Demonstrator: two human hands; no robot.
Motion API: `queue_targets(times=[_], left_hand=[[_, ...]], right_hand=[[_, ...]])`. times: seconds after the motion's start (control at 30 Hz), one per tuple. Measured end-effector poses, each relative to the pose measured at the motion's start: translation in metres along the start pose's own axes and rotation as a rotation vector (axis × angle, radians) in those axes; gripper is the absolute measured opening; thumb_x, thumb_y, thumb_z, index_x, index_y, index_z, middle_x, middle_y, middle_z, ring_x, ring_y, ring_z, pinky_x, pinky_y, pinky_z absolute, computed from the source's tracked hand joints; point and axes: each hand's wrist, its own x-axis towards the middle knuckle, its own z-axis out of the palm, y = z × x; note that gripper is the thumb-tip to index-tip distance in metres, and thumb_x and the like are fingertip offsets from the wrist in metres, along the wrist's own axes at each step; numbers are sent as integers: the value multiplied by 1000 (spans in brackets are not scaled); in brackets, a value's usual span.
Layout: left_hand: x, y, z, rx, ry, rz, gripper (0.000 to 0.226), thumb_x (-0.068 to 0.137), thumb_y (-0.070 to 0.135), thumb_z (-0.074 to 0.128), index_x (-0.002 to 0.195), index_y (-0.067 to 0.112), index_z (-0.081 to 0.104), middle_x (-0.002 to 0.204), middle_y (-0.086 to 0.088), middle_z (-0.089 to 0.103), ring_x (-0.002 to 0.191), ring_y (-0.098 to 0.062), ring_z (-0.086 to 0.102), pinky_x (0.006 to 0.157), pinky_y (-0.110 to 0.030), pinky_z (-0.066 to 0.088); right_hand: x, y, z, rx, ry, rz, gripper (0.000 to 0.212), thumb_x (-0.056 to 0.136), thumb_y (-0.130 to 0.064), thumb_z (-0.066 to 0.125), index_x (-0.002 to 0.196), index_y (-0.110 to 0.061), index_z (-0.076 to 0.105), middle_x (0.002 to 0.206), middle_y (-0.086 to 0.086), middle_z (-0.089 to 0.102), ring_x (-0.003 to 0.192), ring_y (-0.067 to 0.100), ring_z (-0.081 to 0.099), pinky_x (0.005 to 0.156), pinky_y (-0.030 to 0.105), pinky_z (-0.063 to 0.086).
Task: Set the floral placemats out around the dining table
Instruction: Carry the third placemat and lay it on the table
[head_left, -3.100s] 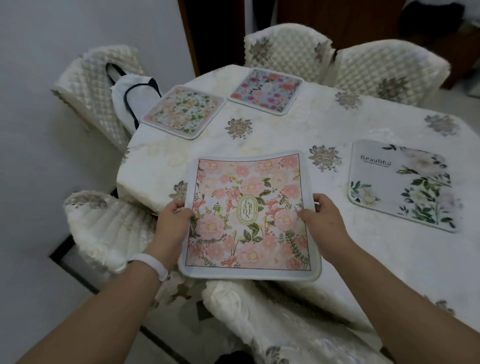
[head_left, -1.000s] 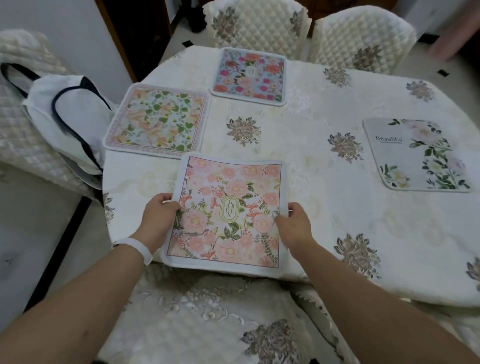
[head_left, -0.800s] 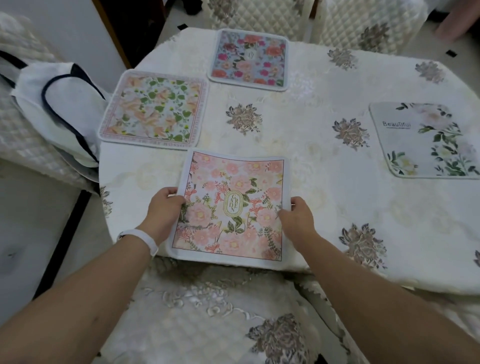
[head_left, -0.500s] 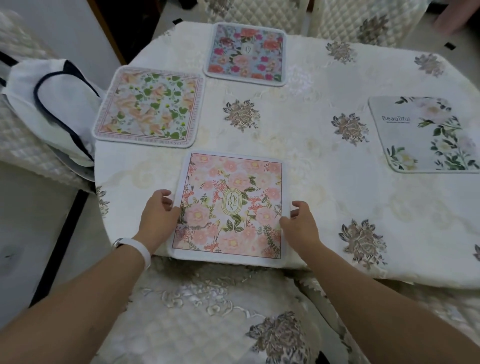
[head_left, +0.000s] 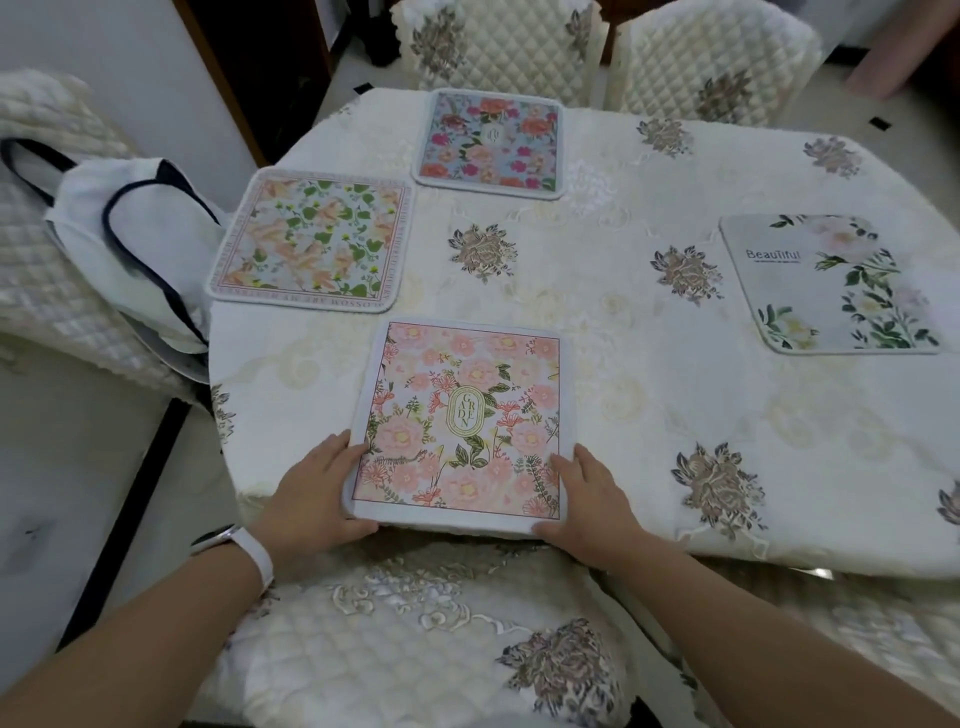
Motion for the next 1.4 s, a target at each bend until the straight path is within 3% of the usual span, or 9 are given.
queue_targets(times=[0.27,1.03,1.13,1.23,1.4], left_hand=[[-3,4,-1,-33,27,8,113,66,64,76,154,18,24,163,-6,16,150,-23,15,120,-37,17],[0,1,-2,-73,59,-43,103,67,57,80,150,20,33,159,-6,27,145,-24,26,117,-40,26],[-2,2,-8,-147,84,-42,94,69,53,80,147,23,37,154,-3,37,140,-23,33,115,-41,30],[-6,12,-17,-205,167,-5,80,79,48,76,145,20,41,151,-2,42,137,-22,37,113,-39,32],[-11,43,-43,-190,250,120,60,92,51,57,142,19,46,147,-1,48,136,-20,40,111,-36,31]], right_hand=[[-3,-4,7,-126,12,-10,106,75,-58,69,155,-28,5,163,15,-7,149,32,2,118,48,15],[1,-1,8,-110,37,-53,98,76,-61,62,154,-30,12,164,11,-1,149,30,5,118,48,15],[-2,2,3,-37,37,-69,92,77,-61,61,152,-29,19,163,9,7,148,27,10,117,46,18],[-4,3,-9,21,95,-92,81,85,-59,57,151,-21,28,157,8,29,142,25,28,114,42,28],[-10,2,-34,69,247,-147,58,96,-48,50,144,-16,43,144,4,49,131,22,44,108,38,36]])
